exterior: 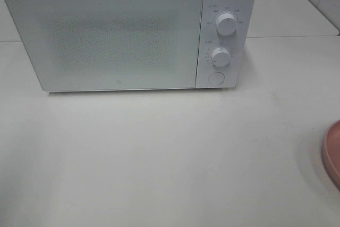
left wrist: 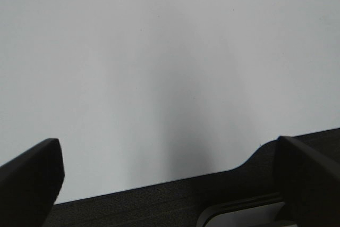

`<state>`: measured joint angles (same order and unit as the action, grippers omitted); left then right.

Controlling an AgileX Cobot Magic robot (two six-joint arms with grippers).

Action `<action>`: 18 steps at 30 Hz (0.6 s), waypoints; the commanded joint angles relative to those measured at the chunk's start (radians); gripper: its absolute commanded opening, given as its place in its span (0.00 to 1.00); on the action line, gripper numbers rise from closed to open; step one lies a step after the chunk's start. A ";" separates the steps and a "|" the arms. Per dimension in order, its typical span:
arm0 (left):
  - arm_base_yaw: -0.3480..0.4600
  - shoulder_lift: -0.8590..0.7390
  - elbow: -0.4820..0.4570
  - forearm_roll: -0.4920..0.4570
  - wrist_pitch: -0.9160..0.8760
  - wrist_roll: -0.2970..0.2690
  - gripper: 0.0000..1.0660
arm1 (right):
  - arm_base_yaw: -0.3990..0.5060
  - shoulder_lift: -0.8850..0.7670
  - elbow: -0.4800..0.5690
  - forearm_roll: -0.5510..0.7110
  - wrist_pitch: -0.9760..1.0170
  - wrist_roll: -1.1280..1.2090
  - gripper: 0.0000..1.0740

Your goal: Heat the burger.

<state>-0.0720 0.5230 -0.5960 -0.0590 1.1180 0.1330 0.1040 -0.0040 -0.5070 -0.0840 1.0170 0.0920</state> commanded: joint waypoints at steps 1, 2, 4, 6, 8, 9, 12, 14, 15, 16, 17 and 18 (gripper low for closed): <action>0.002 -0.081 0.083 0.003 -0.058 0.002 0.94 | -0.007 -0.026 0.002 -0.001 -0.009 -0.012 0.70; 0.002 -0.109 0.097 0.009 -0.076 -0.002 0.94 | -0.007 -0.026 0.002 -0.001 -0.009 -0.012 0.70; 0.002 -0.121 0.097 0.010 -0.076 -0.002 0.94 | -0.007 -0.026 0.002 -0.001 -0.009 -0.012 0.70; 0.001 -0.137 0.097 0.010 -0.076 -0.002 0.94 | -0.007 -0.026 0.002 -0.001 -0.009 -0.012 0.70; 0.001 -0.146 0.097 0.010 -0.076 -0.002 0.94 | -0.007 -0.026 0.002 -0.001 -0.009 -0.012 0.70; 0.001 -0.166 0.097 0.010 -0.076 -0.002 0.94 | -0.007 -0.026 0.002 -0.001 -0.009 -0.012 0.70; 0.001 -0.212 0.097 0.007 -0.077 -0.007 0.94 | -0.007 -0.026 0.002 -0.001 -0.009 -0.012 0.70; 0.001 -0.257 0.097 -0.014 -0.078 -0.018 0.94 | -0.007 -0.026 0.002 -0.001 -0.009 -0.012 0.70; 0.001 -0.287 0.097 -0.026 -0.079 -0.018 0.94 | -0.007 -0.026 0.002 -0.001 -0.009 -0.012 0.70; 0.001 -0.351 0.097 -0.042 -0.080 -0.017 0.94 | -0.007 -0.026 0.002 -0.001 -0.009 -0.012 0.70; 0.001 -0.351 0.097 -0.042 -0.080 -0.017 0.94 | -0.007 -0.026 0.002 -0.001 -0.009 -0.012 0.70; 0.002 -0.378 0.097 -0.041 -0.081 -0.017 0.94 | -0.007 -0.026 0.002 -0.001 -0.009 -0.012 0.70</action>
<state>-0.0720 0.2190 -0.5010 -0.0790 1.0500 0.1250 0.1040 -0.0040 -0.5070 -0.0840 1.0170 0.0920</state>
